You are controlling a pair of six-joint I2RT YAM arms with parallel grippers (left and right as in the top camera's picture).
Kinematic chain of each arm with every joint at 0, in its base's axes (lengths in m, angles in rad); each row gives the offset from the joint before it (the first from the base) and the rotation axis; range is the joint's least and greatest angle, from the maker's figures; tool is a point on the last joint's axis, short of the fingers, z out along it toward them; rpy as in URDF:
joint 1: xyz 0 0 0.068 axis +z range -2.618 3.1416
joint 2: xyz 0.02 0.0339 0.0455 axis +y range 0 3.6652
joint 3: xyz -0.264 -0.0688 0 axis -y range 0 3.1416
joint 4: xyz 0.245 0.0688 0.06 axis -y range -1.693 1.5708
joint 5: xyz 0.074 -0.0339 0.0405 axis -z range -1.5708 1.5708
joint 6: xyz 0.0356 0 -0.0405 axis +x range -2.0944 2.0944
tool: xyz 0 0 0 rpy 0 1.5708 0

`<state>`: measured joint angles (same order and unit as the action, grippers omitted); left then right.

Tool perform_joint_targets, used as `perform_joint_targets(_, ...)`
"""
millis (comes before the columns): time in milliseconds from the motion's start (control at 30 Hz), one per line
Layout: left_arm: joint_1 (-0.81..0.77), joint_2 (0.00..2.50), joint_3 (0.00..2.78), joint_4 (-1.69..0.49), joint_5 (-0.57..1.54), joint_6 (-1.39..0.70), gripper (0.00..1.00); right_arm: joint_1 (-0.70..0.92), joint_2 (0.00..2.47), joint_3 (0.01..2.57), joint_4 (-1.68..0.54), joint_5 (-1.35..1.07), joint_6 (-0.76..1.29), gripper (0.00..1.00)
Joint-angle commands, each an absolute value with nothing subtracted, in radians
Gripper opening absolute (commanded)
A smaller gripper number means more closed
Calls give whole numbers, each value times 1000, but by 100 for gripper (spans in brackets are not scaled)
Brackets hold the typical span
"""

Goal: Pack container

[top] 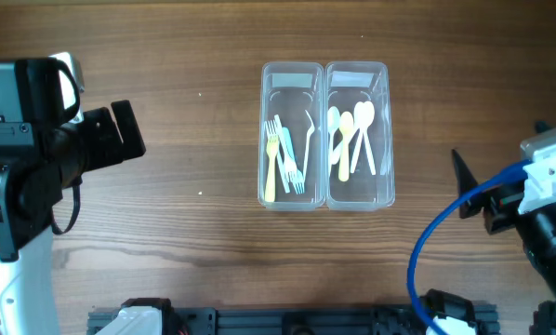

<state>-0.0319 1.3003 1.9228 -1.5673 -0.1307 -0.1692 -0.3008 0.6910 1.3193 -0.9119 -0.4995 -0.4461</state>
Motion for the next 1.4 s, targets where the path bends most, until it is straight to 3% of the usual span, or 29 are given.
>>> perform_joint_targets(0, -37, 1296, 1928, -1565, -140, -164, 100, -299, 676, 1314, -898, -667, -419, 100)
perform_joint_targets(833, -37, 1296, 1928, -1565, -140, -164, 100, -294, 664, 1283, -866, -648, -472, 100)
perform_joint_targets(967, -37, 1296, 1928, -1565, -140, -164, 100, -238, 607, 1171, -825, -653, -467, 100)
perform_joint_targets(1133, -37, 1296, 1928, -1565, -140, -164, 100, -136, 497, 890, -613, -655, -445, 100)
perform_joint_targets(1367, -37, 1296, 1928, -1565, -140, -164, 100, -82, 366, 559, -333, -508, -98, 100)
